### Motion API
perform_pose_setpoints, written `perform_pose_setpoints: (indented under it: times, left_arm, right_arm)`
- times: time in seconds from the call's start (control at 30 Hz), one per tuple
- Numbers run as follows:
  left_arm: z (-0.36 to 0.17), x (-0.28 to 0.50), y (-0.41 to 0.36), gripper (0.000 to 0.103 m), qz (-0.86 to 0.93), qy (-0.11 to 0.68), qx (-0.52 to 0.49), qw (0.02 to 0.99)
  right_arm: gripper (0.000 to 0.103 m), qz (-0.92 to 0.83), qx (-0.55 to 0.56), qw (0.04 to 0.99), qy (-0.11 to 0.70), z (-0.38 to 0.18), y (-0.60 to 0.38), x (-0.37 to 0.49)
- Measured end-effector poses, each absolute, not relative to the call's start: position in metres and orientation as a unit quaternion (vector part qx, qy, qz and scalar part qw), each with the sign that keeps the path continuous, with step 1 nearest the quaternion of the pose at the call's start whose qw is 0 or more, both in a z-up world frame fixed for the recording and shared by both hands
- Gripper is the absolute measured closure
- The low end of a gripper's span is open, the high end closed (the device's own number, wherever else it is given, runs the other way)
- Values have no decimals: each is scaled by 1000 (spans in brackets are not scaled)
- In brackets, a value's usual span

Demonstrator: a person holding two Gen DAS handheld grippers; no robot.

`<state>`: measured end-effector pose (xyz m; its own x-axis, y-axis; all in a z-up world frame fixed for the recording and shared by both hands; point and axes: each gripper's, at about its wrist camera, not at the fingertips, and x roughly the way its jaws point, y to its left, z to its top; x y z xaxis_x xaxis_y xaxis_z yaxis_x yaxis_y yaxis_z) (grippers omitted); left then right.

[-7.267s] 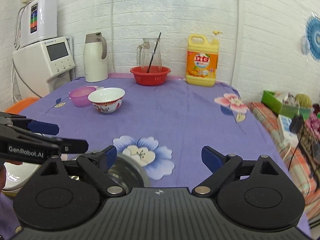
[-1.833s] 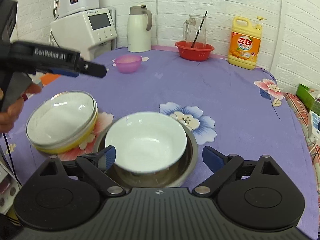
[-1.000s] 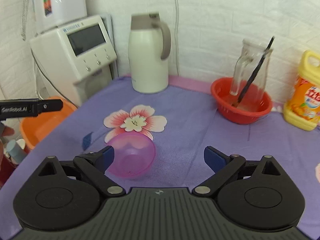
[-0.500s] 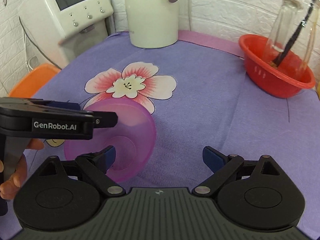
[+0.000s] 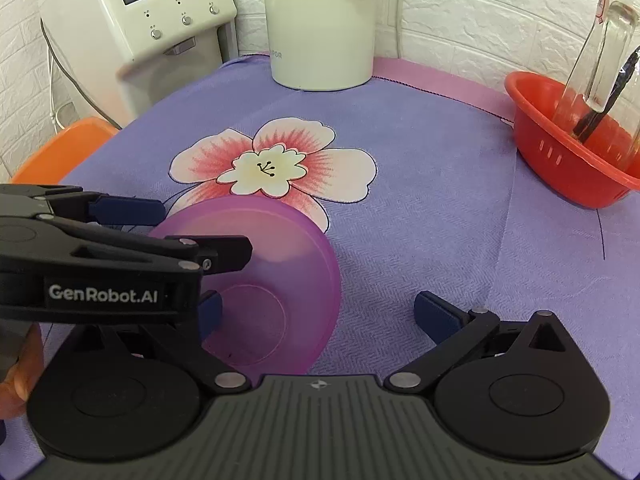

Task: Organize plates and bowls
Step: 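Move the left gripper to the pink plastic bowl and grasp its rim, then carry the pink bowl with the left gripper and lower it into the white bowl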

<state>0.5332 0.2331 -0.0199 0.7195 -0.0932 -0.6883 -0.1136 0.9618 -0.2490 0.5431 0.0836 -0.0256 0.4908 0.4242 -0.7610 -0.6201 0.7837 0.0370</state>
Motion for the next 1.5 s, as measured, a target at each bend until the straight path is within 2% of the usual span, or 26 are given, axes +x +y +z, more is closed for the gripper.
perform_pose_setpoints:
  times: [0.13,0.23,0.3,0.5,0.53,0.57,0.83,1.1,1.33,1.5]
  left_arm:
    - [-12,532,226,27,-11,372,-145,917]
    - [-14,534,222,32,-16,380,-137,915]
    - [-16,534,220,52,-25,383,-137,913]
    - [-18,534,208,80,-30,388,-121,913]
    - [-17,533,208,80,-31,392,-130,910]
    - [-14,531,206,80,-26,393,-133,910]
    - [38,489,174,80,-66,362,-125,921]
    - [94,409,120,80,-99,308,-110,940]
    - [102,325,64,80,-124,292,-95,944]
    - [84,282,22,81,-140,307,-97,936]
  right_arm:
    - [0,316,-105,855,398,-17,79,535]
    - [0,318,-118,853,397,-14,79,530]
    - [0,319,-115,851,401,-14,78,529]
    - [2,327,-116,848,400,-18,82,523]
    - [9,332,-109,845,404,-17,82,522]
    - [11,337,-99,842,410,-15,82,520]
    - [12,311,-89,859,398,26,55,483]
    - [11,274,-101,883,367,82,12,408]
    - [11,259,-104,893,352,94,-37,331]
    - [10,252,-96,891,365,76,-77,280]
